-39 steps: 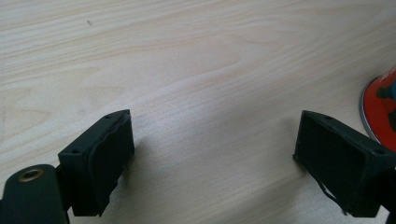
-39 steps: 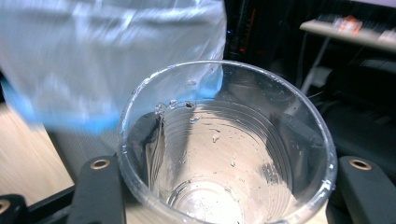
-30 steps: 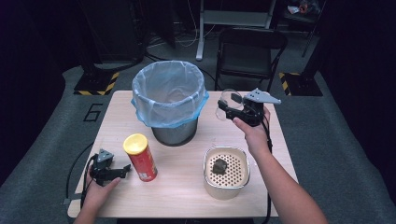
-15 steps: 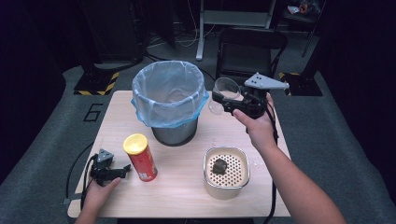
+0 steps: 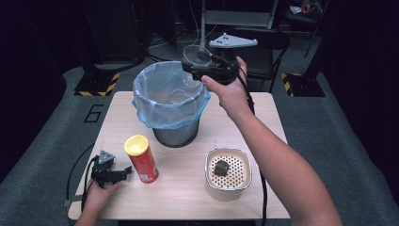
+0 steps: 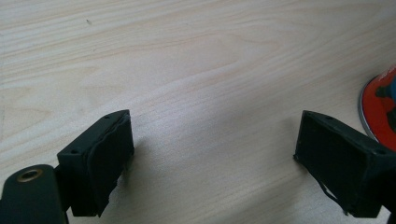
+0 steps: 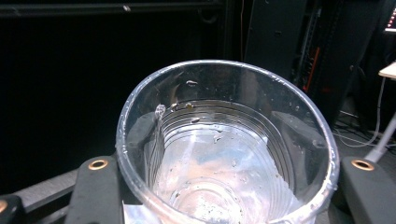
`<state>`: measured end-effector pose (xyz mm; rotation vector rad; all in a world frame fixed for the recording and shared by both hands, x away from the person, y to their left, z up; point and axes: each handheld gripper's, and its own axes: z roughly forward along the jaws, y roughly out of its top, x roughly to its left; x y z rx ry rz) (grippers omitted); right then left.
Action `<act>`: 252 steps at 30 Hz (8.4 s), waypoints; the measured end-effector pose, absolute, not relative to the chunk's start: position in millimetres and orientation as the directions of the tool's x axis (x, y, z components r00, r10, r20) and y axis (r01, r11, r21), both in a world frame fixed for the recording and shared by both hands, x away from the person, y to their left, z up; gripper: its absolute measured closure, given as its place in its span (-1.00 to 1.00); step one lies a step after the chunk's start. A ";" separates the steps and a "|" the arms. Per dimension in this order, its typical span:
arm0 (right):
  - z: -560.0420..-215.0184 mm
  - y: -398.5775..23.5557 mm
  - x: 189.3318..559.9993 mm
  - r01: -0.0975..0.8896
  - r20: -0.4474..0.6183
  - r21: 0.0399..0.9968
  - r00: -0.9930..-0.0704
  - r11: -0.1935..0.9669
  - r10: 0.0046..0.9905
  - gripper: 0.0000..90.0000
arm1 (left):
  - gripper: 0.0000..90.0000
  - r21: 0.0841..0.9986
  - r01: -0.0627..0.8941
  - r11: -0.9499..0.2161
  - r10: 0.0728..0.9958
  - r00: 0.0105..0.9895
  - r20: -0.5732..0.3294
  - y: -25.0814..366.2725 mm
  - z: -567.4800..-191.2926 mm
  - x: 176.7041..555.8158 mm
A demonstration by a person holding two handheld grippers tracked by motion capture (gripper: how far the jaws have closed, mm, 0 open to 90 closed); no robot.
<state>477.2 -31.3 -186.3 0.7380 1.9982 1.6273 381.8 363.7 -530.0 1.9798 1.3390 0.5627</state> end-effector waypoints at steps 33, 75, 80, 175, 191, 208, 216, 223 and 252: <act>-251.0 36.7 544.2 0.305 0.046 0.922 -0.700 0.240 0.712 -0.97 | -0.75 0.735 0.634 -0.240 0.929 0.369 -0.015 362.7 -530.2 380.6; -344.2 -137.6 428.7 0.238 -0.026 0.945 -0.633 0.226 0.774 -0.44 | -0.68 0.738 0.649 -0.184 0.917 0.384 -0.109 359.0 -510.7 366.4; -370.4 -155.2 417.6 0.250 -0.070 0.934 -0.572 0.255 0.817 -0.41 | -0.69 0.762 0.623 -0.175 0.907 0.403 -0.122 358.9 -501.4 359.0; -490.2 -238.1 403.1 0.481 -0.064 0.839 -0.378 0.254 0.924 -0.42 | -0.48 0.853 0.413 -0.318 0.703 0.707 -0.081 291.3 -437.9 350.9; -497.6 -246.6 407.1 0.510 -0.032 0.829 -0.366 0.229 0.930 -0.42 | -0.48 0.848 0.417 -0.328 0.703 0.707 -0.076 284.7 -364.7 355.8; -499.6 -242.4 406.1 0.519 -0.037 0.818 -0.380 0.246 0.924 -0.41 | -0.48 0.846 0.395 -0.358 0.688 0.724 -0.046 270.4 -263.0 372.7; -499.3 -240.9 405.7 0.518 -0.034 0.821 -0.375 0.240 0.926 -0.41 | -0.48 0.846 0.370 -0.384 0.670 0.742 -0.020 253.7 -226.5 380.4; -498.8 -240.6 405.5 0.516 -0.037 0.820 -0.383 0.247 0.923 -0.41 | -0.48 0.847 0.355 -0.395 0.672 0.741 0.003 241.1 -204.3 390.1; -499.2 -244.9 407.2 0.518 -0.018 0.823 -0.386 0.233 0.922 -0.41 | -0.48 0.846 0.399 -0.352 0.756 0.654 0.006 216.8 -190.6 470.5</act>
